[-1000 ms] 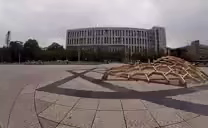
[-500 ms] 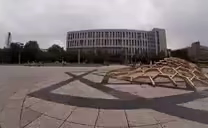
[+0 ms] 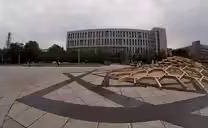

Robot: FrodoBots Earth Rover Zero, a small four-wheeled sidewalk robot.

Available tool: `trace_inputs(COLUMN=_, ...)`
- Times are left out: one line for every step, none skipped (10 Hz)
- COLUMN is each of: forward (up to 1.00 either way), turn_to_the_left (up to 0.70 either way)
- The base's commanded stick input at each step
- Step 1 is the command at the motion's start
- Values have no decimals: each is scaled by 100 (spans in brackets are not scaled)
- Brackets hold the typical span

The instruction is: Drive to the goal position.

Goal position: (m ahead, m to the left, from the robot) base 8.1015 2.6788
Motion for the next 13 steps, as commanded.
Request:
trace_inputs(forward=70, turn_to_the_left=0)
trace_inputs(forward=70, turn_to_the_left=0)
trace_inputs(forward=70, turn_to_the_left=5)
trace_inputs(forward=70, turn_to_the_left=12)
trace_inputs(forward=70, turn_to_the_left=14)
trace_inputs(forward=70, turn_to_the_left=14)
trace_inputs(forward=70, turn_to_the_left=14)
trace_inputs(forward=70, turn_to_the_left=14)
trace_inputs(forward=70, turn_to_the_left=14)
trace_inputs(forward=70, turn_to_the_left=14)
trace_inputs(forward=70, turn_to_the_left=14)
trace_inputs(forward=70, turn_to_the_left=14)
trace_inputs(forward=70, turn_to_the_left=14)
